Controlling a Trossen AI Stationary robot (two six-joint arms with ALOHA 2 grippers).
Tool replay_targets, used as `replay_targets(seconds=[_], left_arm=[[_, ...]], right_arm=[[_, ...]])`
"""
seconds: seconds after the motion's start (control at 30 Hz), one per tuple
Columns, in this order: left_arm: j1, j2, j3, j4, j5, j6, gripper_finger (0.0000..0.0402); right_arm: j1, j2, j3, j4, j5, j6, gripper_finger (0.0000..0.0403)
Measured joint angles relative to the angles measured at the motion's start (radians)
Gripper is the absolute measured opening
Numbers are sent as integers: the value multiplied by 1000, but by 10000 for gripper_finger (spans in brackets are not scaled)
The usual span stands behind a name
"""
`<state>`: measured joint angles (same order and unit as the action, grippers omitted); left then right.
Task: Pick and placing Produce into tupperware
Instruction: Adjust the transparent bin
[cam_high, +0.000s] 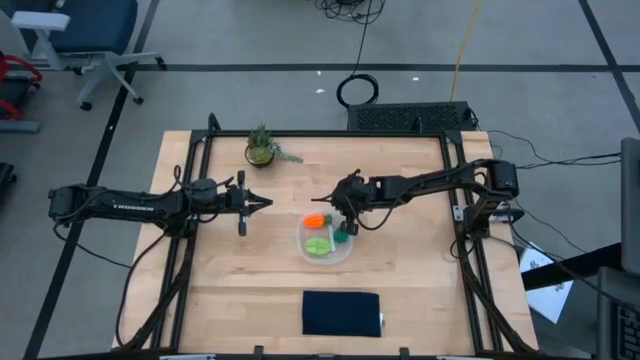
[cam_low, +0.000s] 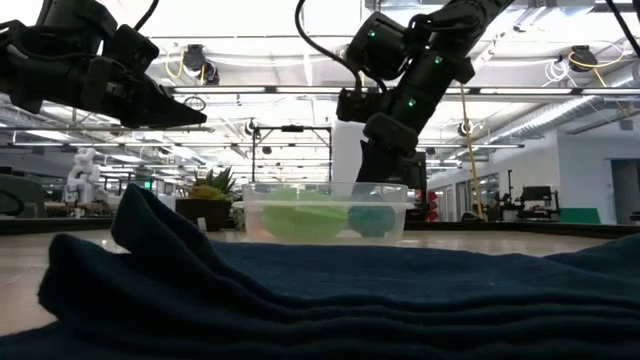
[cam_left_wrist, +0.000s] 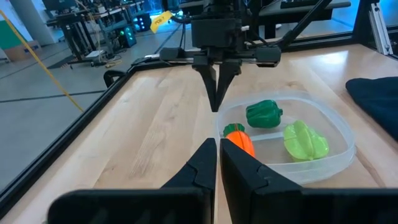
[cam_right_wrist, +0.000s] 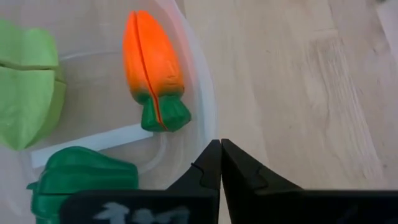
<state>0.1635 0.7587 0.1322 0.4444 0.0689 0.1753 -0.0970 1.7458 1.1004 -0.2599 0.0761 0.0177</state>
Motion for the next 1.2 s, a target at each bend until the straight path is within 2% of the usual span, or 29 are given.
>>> replay_targets(seconds=[1.2], left_arm=[[0, 0, 0, 1, 0, 0, 26]], right_arm=[[34, 0, 0, -60, 0, 68, 0]])
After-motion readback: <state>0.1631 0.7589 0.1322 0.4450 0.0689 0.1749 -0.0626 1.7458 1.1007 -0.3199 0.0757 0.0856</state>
